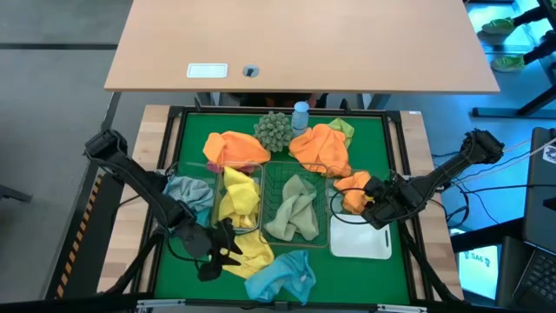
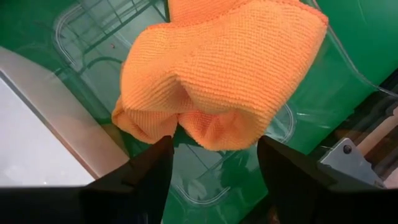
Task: Sort microfiber towel by color & place in baskets
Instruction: Put the yellow microfiber cloth into the middle transparent bin
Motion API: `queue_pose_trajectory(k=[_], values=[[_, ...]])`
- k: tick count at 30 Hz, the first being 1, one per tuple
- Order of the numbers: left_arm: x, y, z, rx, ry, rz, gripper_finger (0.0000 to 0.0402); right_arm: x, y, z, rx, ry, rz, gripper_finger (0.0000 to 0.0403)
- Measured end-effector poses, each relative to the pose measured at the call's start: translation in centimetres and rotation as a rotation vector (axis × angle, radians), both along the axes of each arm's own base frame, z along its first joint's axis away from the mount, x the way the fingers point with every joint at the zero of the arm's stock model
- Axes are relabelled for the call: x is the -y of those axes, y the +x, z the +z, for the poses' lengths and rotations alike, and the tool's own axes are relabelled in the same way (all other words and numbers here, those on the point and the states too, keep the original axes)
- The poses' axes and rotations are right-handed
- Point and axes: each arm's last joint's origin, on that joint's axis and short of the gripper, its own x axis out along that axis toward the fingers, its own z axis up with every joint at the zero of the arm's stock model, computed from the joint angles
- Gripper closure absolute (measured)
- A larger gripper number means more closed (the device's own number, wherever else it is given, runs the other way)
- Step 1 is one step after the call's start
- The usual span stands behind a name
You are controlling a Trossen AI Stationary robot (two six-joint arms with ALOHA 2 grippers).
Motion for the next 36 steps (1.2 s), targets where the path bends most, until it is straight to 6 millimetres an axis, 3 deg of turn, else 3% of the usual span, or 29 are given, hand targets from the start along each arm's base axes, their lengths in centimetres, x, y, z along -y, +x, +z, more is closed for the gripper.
queue_pose_trajectory(k=[17, 32, 36], values=[[1.0, 1.4, -5.3, -0.115, 0.156, 0.046, 0.025, 0.0, 0.0, 0.0, 0.002, 0.001, 0.0, 0.0171], [1.0, 1.4, -4.9, -0.082, 0.204, 0.002, 0.025, 0.0, 0.0, 0.0, 0.003, 0.002, 0.0, 0.0171], [1.3, 1.9, -4.1, -0.041, 0.236, -0.033, 0.025, 0.0, 0.0, 0.0, 0.003, 0.002, 0.0, 0.0171]])
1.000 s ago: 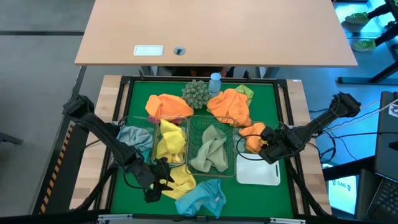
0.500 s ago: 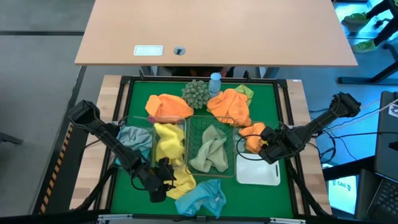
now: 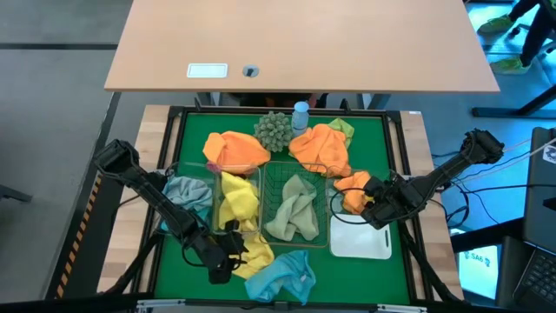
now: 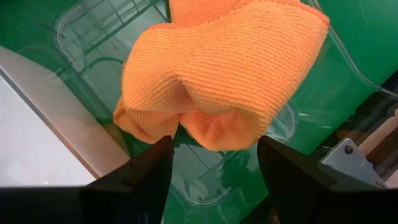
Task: Sort microfiber towel by color & place in baskets
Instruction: Put the yellow microfiber cloth into the middle transparent bin
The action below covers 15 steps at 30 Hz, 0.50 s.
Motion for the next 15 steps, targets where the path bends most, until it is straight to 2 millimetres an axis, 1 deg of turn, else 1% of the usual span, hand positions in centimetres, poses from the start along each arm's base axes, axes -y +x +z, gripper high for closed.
queue_pose_trajectory(k=[4, 10, 15], values=[[0.5, 0.5, 1.3, 0.04, 0.034, -0.051, 0.025, 0.0, 0.0, 0.0, 0.0, 0.0, 0.0, 0.0171], [1.1, 0.8, 3.2, 0.035, 0.09, -0.082, 0.025, 0.0, 0.0, 0.0, 0.0, 0.0, 0.0, 0.0171], [1.8, 0.0, 3.4, 0.036, 0.155, -0.069, 0.025, 0.0, 0.0, 0.0, 0.0, 0.0, 0.0, 0.0171]])
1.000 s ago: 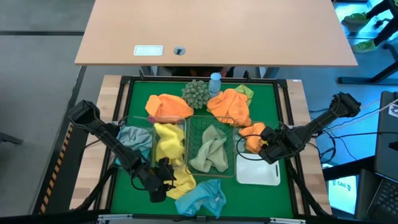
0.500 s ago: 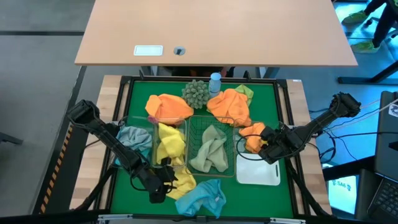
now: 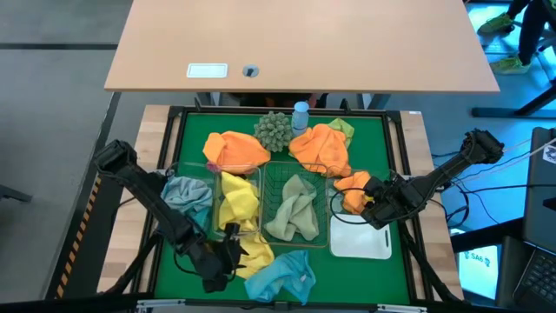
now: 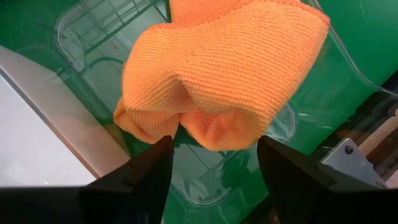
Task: Sort microfiber towel by color & place in baskets
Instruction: Put the yellow microfiber cloth into the middle transparent bin
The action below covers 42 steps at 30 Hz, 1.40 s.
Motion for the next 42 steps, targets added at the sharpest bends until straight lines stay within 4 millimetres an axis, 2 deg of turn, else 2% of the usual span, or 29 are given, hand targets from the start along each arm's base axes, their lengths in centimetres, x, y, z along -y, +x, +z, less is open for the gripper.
queue_pose_trajectory(k=[4, 12, 17, 25, 38, 42], values=[[0.7, -0.7, -0.5, 0.023, 0.071, 0.023, 0.025, 0.0, 0.0, 0.0, 0.001, 0.001, 0.0, 0.0171], [2.7, -1.1, -4.4, -0.036, 0.189, -0.005, 0.025, 0.0, 0.0, 0.0, 0.006, 0.004, -0.005, 0.0171], [3.0, -0.8, -6.9, -0.047, 0.288, 0.03, 0.025, 0.0, 0.1, 0.0, 0.008, 0.005, -0.006, 0.0171], [3.1, -0.4, -9.4, -0.096, 0.347, 0.027, 0.025, 0.0, 0.1, 0.0, 0.008, 0.005, -0.007, 0.0171], [3.1, -0.4, -9.5, -0.116, 0.329, 0.013, 0.0251, 0.0, 0.1, 0.0, 0.008, 0.005, -0.007, 0.0171], [3.0, -0.2, -9.6, -0.146, 0.281, 0.011, 0.0274, 0.0, 0.1, 0.0, 0.008, 0.006, -0.006, 0.0171]])
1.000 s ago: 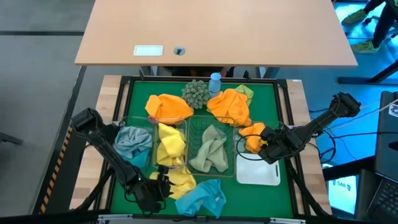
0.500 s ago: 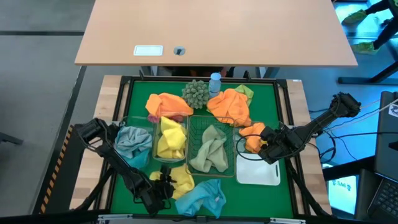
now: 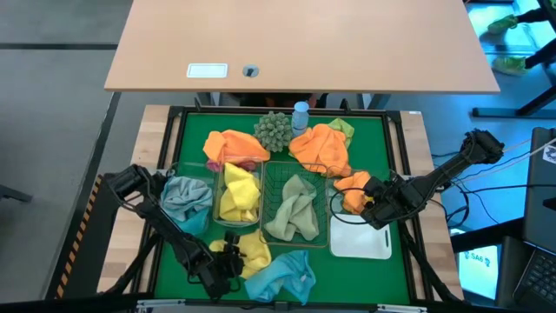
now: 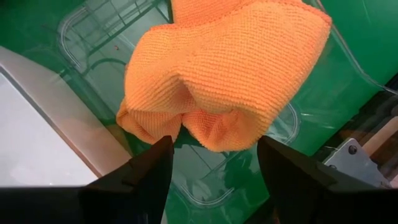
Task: Sort microfiber towel by color & place in baskets
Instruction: Put the yellow microfiber cloth into the middle transparent bin
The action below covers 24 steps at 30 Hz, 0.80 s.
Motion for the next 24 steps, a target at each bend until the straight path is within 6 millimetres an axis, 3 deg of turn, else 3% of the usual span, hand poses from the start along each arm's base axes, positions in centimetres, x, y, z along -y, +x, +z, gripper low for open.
queue_pose_trajectory(k=[8, 12, 17, 24], values=[[0.0, 0.0, 0.2, 0.005, -0.085, 0.089, 0.0383, -0.1, 0.1, 0.7, 0.008, 0.006, 0.001, 0.0171], [0.0, -0.1, 0.8, 0.002, -0.135, 0.115, 0.0395, -0.3, 0.4, 2.1, 0.029, 0.02, 0.018, 0.0171], [0.4, 0.2, 3.4, 0.052, -0.204, 0.108, 0.0399, -0.5, 0.9, 3.5, 0.081, 0.025, 0.049, 0.0171], [-0.2, -0.2, 8.7, 0.134, -0.279, 0.113, 0.0401, -0.6, 1.2, 4.9, 0.143, 0.014, 0.053, 0.0171]])
